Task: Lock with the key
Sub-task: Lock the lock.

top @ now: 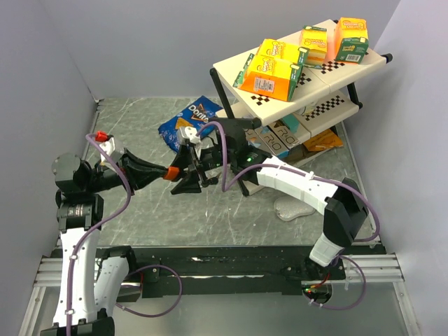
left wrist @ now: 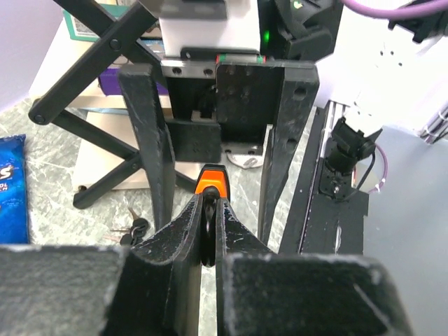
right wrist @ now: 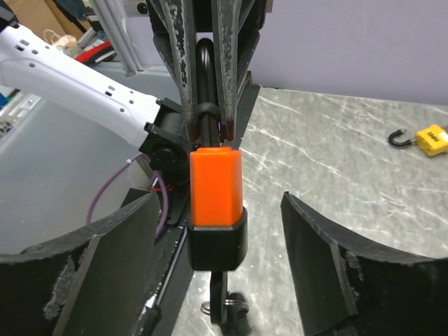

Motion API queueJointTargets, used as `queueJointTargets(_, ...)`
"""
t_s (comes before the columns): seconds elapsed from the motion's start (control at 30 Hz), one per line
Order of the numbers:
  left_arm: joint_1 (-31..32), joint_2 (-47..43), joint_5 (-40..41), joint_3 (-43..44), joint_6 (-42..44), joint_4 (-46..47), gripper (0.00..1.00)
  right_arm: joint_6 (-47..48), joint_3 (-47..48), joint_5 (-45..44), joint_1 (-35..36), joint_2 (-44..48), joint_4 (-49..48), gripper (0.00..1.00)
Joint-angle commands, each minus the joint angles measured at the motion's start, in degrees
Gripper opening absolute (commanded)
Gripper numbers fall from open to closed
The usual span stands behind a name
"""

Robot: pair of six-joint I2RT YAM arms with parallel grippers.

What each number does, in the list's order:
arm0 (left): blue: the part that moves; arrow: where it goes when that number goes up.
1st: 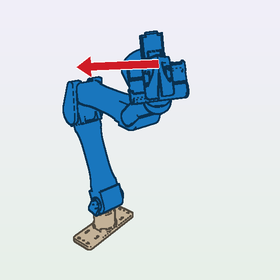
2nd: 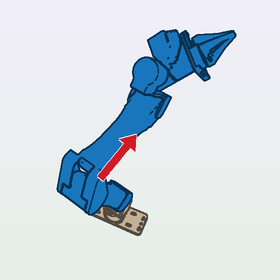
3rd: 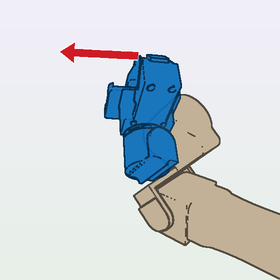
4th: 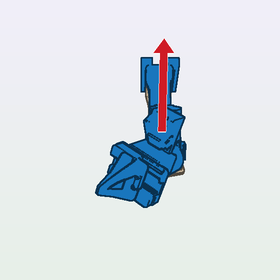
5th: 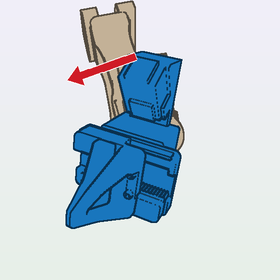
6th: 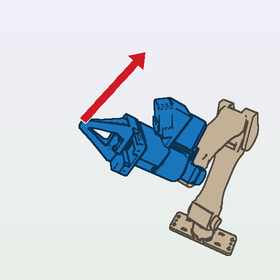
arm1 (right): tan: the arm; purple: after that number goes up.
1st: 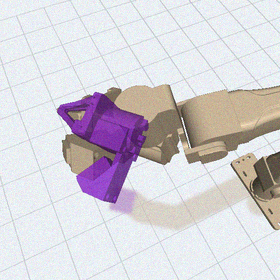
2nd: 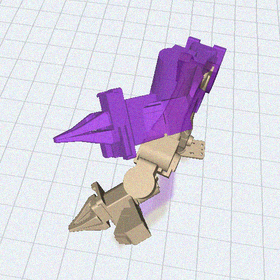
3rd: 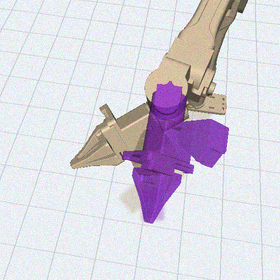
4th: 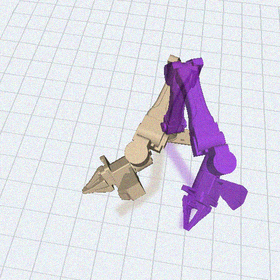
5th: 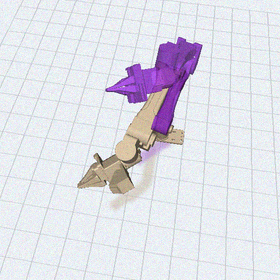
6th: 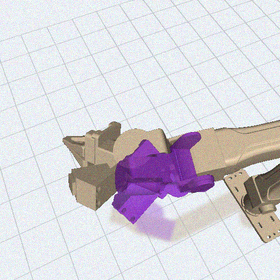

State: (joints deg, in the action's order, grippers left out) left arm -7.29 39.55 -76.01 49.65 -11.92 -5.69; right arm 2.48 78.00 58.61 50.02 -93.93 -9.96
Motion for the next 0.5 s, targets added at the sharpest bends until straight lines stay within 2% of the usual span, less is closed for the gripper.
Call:
queueJointTargets(0.0, 0.6, -1.0, 1.0, -1.0, -7.6, 10.2, 0.01, -1.9, 2.6, 1.5, 0.7, -1.1, -4.9, 0.74)
queueJointTargets(0.1, 1.0, -1.2, 1.9, -1.7, -7.8, 10.4, 0.01, -2.3, 2.8, 1.5, 0.8, -1.0, -6.8, 0.57)
queueJointTargets(0.13, 1.1, -1.2, 2.1, -1.8, -7.3, 10.0, 0.01, -3.8, 2.6, 1.6, 0.8, -0.9, -7.2, 0.47)
queueJointTargets(0.2, 1.2, -1.3, 2.4, -1.8, -6.1, 9.0, 0.01, -3.9, 2.3, 1.7, 0.8, -0.6, -7.7, 0.40)
queueJointTargets(0.33, 1.3, -0.9, 2.9, -1.6, -4.5, 5.9, 0.01, -2.9, 2.1, 1.9, 0.7, -0.2, -6.1, 0.00)
queueJointTargets(0.37, 1.2, -0.7, 3.1, -0.8, -4.0, 4.0, 0.05, -2.9, 2.0, 1.8, 0.7, -0.1, -5.6, 0.00)
queueJointTargets(0.4, 1.2, 0.1, 3.1, 0.1, -0.9, 1.8, 0.14, -2.9, 2.0, 1.8, 0.6, 0.1, -5.1, 0.00)
queueJointTargets(0.43, 1.2, 0.8, 2.8, 1.1, 2.0, -5.7, 0.37, -1.4, 2.0, 1.8, 0.5, 0.3, -4.4, 0.00)
queueJointTargets(0.47, 1.2, 1.6, 2.0, 4.4, 6.0, -10.3, 0.49, -0.7, 2.2, 1.7, 0.6, 0.5, -2.3, 0.00)
